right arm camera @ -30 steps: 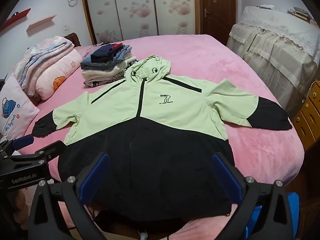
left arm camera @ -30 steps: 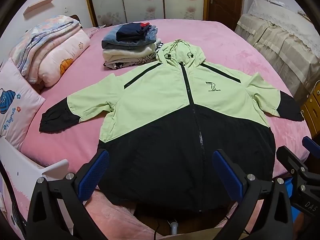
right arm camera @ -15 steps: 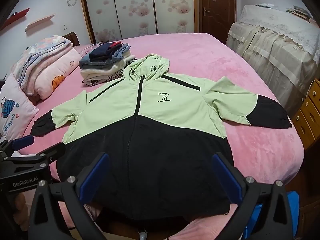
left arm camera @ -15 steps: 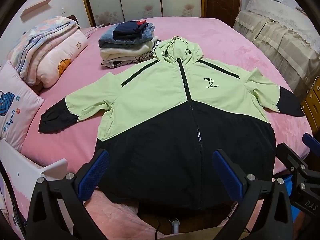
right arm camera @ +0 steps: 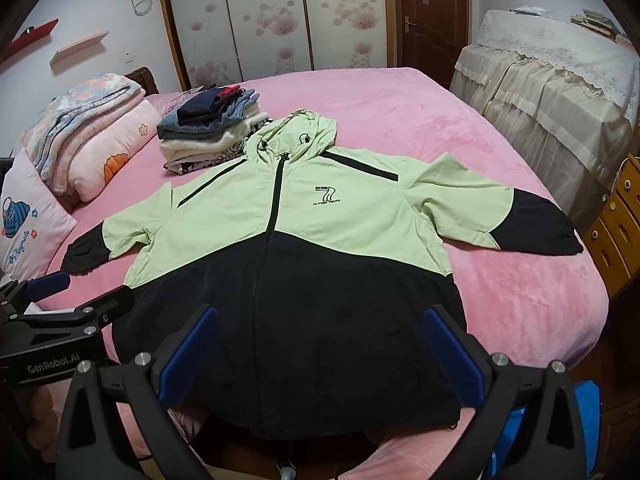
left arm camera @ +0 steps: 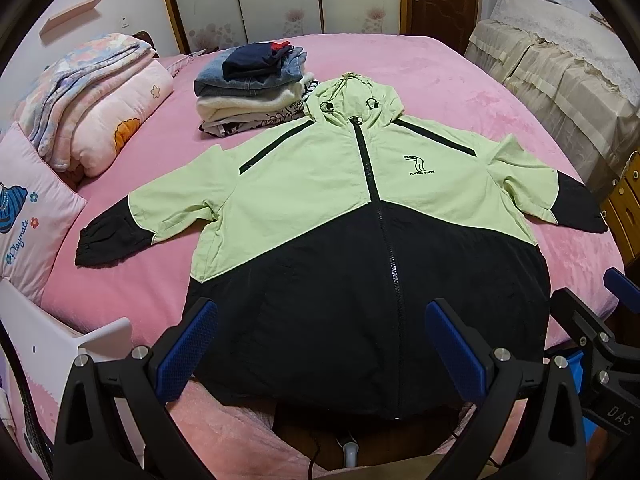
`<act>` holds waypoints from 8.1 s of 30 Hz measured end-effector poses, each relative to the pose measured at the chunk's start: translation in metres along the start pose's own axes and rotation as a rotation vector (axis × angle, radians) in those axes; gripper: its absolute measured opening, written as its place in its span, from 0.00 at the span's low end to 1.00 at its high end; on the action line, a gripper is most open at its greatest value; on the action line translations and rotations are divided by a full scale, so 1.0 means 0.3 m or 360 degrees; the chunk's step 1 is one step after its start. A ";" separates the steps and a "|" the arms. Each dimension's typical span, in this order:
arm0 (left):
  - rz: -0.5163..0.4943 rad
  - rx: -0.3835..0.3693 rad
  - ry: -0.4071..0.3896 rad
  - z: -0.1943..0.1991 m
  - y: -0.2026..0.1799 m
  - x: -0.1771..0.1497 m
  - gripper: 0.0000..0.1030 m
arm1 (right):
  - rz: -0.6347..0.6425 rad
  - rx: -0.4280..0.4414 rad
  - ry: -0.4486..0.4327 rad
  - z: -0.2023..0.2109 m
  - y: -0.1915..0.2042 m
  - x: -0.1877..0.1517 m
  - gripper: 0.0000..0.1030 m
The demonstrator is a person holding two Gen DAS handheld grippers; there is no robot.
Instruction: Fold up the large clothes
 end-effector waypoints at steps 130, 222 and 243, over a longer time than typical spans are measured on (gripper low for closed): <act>-0.0713 -0.0712 0.0098 -0.740 -1.567 0.421 0.98 | -0.1490 -0.0147 -0.0029 -0.607 -1.757 0.028 0.54; -0.0044 -0.0291 -0.0099 -0.666 -0.312 0.684 0.21 | -0.0262 0.0213 0.0265 -0.683 -0.539 0.106 0.25; 0.0157 -0.0272 0.0068 -0.876 -0.149 0.498 0.22 | -0.0119 0.0005 0.0319 -0.831 -0.580 0.153 0.45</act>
Point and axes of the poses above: each gripper's, at about its wrist camera, not at the fingertips, and z roughly against the way its jaws point, y to its left, x to its top, the point moved 10 cm from there along -z, roughly the way its jaws point, and after that the axes turned 1 degree about y, right-handed, at the moved point
